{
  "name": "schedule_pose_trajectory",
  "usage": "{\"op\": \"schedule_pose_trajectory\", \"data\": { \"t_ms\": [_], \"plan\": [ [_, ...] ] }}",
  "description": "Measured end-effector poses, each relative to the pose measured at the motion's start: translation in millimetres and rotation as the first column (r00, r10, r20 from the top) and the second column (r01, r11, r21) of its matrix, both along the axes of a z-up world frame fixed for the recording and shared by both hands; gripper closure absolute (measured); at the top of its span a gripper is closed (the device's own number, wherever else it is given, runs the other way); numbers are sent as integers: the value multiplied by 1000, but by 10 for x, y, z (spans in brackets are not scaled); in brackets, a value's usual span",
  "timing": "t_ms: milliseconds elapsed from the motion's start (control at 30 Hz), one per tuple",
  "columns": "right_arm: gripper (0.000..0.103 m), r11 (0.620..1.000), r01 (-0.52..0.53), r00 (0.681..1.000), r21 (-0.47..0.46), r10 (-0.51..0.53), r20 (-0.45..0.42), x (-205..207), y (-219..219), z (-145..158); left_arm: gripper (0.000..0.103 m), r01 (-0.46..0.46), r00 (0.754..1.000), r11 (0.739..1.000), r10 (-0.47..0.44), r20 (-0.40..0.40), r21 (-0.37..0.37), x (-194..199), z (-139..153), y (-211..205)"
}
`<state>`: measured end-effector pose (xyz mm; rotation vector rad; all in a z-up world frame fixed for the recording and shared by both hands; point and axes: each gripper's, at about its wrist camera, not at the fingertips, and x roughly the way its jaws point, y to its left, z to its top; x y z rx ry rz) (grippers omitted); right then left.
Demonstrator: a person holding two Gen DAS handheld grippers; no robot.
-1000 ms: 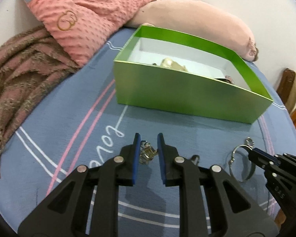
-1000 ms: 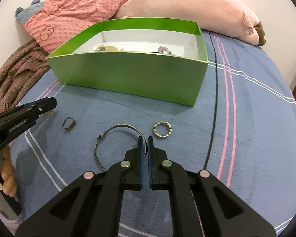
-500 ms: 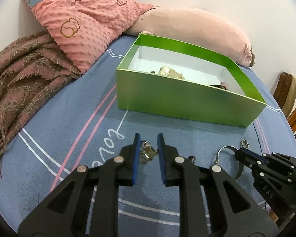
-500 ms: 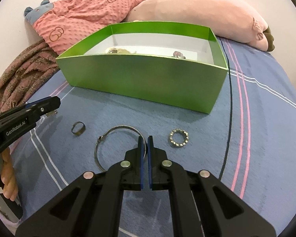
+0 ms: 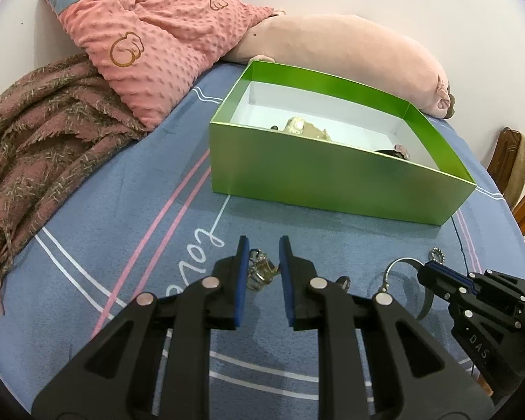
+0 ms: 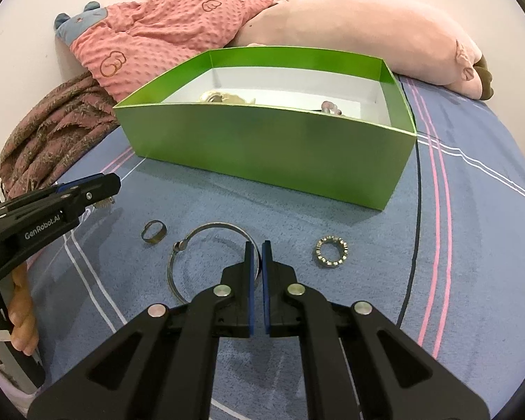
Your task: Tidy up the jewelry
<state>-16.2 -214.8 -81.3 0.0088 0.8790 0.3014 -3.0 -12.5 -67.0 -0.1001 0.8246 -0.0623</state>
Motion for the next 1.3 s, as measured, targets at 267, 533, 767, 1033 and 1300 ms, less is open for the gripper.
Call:
{"op": "schedule_pose_trajectory", "data": {
  "t_ms": [267,533,767,1033,1300],
  "plan": [
    [100,1000,12,1000,8,-12,-8,25,-36,-18,86,16,1000,1000,-16,3,9,-10,1,-32],
    [100,1000,17,1000,17,-17,-8,24,-63,-16,86,20,1000,1000,-20,0,15,-4,-8,-44],
    [100,1000,8,1000,20,-7,-7,17,-51,-8,86,10,1000,1000,-9,-6,20,10,-15,-29],
    [100,1000,-6,1000,22,6,-16,18,-33,-22,86,13,1000,1000,-13,3,16,1,-14,-19],
    [100,1000,-3,1000,30,3,-21,33,-50,-37,86,13,1000,1000,-13,13,10,-11,3,-17]
  ]
}}
